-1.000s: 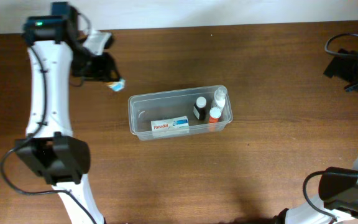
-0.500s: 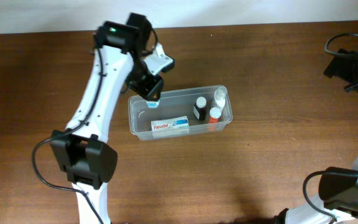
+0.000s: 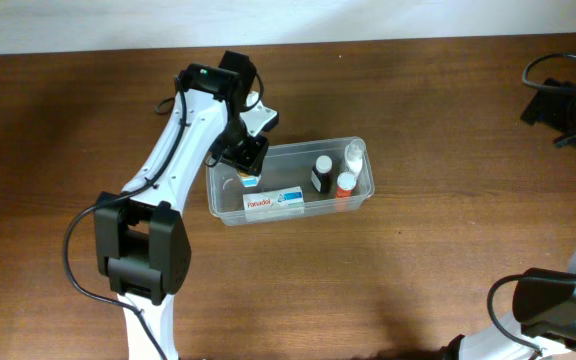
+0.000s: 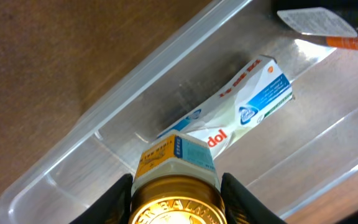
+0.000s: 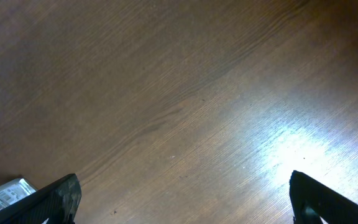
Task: Pack container
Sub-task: 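Lower the jar into the container beside the Panadol box and release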
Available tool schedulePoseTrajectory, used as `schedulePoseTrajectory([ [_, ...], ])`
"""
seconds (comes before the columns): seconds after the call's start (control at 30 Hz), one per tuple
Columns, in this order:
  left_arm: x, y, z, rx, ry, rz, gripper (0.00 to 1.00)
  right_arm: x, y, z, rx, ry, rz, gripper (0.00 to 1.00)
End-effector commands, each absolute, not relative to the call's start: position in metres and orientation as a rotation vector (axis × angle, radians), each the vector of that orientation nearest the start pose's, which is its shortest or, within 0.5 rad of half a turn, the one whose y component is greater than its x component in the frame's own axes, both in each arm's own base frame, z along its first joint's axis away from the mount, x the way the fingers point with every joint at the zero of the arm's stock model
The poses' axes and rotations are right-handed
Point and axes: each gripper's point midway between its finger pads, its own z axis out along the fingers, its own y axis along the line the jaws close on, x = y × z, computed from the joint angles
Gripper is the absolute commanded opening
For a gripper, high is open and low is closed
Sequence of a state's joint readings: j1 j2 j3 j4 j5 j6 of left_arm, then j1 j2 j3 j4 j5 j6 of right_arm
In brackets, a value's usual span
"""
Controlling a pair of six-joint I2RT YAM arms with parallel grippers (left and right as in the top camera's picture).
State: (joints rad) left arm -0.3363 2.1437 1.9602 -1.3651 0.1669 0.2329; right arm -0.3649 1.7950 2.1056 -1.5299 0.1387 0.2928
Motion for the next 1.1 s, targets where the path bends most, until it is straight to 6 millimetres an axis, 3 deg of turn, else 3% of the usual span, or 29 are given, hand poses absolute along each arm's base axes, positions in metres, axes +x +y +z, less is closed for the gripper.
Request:
schedulePoseTrajectory([
  [0.0, 0.384, -0.18, 0.099, 0.88, 2.99, -0.264, 0.33, 0.343, -0.16, 0.277, 0.951, 2.608, -0.225, 0.98],
  [0.13, 0.383, -0.19, 0.091, 0.924, 2.966, -0.225, 0.33, 0.343, -0.16, 0.277, 0.951, 2.608, -0.225, 0.99],
  [0.33, 0.386, -0.184, 0.079, 0.96, 2.946, -0.051, 0.33, 0.343, -0.16, 0.277, 0.951, 2.608, -0.225, 0.98],
  [1.07, 0.384, -0.184, 0.036, 0.956, 2.933, -0.056, 0.33, 0.343, -0.16, 0.277, 0.951, 2.608, -0.225, 0.98],
])
